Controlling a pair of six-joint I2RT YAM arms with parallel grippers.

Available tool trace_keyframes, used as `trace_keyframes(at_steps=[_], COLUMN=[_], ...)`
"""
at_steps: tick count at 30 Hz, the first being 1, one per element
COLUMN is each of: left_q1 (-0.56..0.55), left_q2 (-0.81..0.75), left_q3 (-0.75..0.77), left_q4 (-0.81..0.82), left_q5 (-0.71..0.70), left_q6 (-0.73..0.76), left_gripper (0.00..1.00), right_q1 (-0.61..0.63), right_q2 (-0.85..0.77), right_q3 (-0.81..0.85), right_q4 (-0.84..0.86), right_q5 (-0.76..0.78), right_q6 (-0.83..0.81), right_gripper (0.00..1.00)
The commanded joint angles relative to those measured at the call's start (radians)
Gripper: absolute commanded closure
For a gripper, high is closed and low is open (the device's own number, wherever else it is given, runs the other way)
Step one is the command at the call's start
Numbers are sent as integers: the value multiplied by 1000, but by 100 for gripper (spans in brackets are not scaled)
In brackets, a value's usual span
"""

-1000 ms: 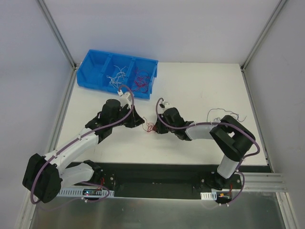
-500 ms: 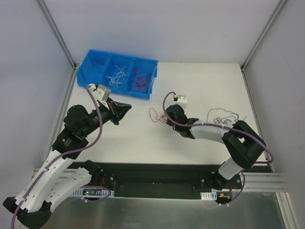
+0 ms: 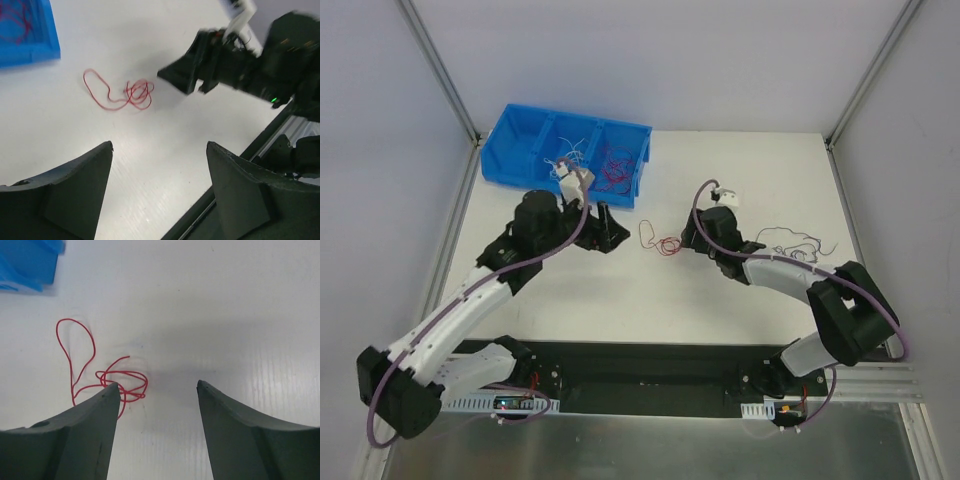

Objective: Untangle the cables

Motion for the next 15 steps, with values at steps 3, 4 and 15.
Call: trace_keyframes(at_steps=[3, 4, 15], left_q1=[-2, -2, -10], left_q2=[293, 347, 852], left_q3=[-48, -43, 118], left_q4=[156, 192, 438], left_q5=[130, 150, 253], left_q6=[-154, -163, -209], left_gripper=[26, 27, 38], right_q1=[-113, -113, -176], right_q2=[52, 62, 81], right_q3=[-18, -22, -102], right_q4=[241, 268, 427], right_q5=[-441, -460, -600], right_q6=[-23, -23, 45], right_gripper=[34, 34, 53])
